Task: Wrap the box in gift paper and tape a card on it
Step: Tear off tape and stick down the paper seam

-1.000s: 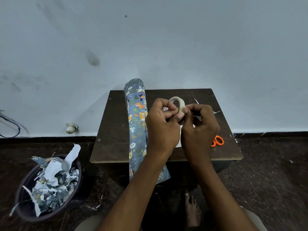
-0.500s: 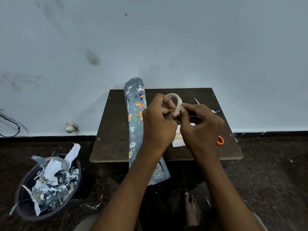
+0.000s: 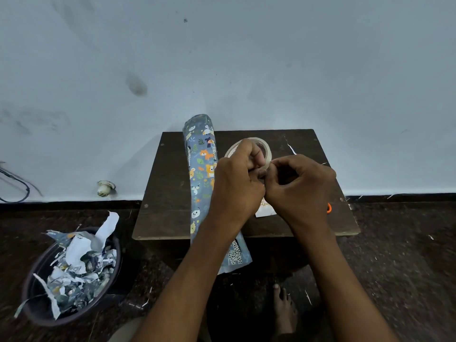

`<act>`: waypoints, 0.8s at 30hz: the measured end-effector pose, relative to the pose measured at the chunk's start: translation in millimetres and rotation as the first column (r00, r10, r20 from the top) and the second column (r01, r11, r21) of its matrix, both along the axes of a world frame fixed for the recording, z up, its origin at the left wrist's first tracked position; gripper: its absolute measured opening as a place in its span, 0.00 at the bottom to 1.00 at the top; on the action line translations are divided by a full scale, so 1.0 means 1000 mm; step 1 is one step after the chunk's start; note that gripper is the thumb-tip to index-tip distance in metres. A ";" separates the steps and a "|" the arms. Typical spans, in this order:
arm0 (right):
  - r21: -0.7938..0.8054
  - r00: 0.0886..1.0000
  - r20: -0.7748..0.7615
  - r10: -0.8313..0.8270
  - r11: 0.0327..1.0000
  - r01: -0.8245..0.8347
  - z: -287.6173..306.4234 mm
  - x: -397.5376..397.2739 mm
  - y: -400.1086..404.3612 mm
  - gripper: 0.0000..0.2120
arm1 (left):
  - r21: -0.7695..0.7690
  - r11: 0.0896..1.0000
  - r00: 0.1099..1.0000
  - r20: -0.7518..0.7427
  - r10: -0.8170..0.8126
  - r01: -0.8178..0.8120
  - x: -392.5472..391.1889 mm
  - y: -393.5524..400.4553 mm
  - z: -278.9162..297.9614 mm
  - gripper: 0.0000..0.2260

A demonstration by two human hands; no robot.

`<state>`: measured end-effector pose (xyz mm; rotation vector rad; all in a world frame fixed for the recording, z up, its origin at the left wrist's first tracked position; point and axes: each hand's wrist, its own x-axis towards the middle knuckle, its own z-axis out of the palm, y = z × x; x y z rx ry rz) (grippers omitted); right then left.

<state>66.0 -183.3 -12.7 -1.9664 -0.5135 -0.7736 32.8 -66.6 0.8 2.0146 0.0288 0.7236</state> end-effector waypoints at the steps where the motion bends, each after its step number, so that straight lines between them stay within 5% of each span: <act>1: -0.001 1.000 0.012 0.003 1.000 -0.003 0.000 0.000 0.000 0.04 | 0.008 1.000 1.000 -0.001 0.001 -0.001 0.000 0.000 0.000 0.13; 18: 0.076 0.994 -0.032 0.108 0.991 -0.105 -0.002 0.005 -0.005 0.04 | -0.108 0.994 0.997 -0.082 -0.007 -0.002 0.001 0.005 0.001 0.23; 24: 0.072 0.988 -0.077 0.136 0.989 -0.131 -0.004 0.005 -0.004 0.04 | -0.155 0.988 0.995 -0.100 -0.021 0.006 0.003 0.008 -0.001 0.17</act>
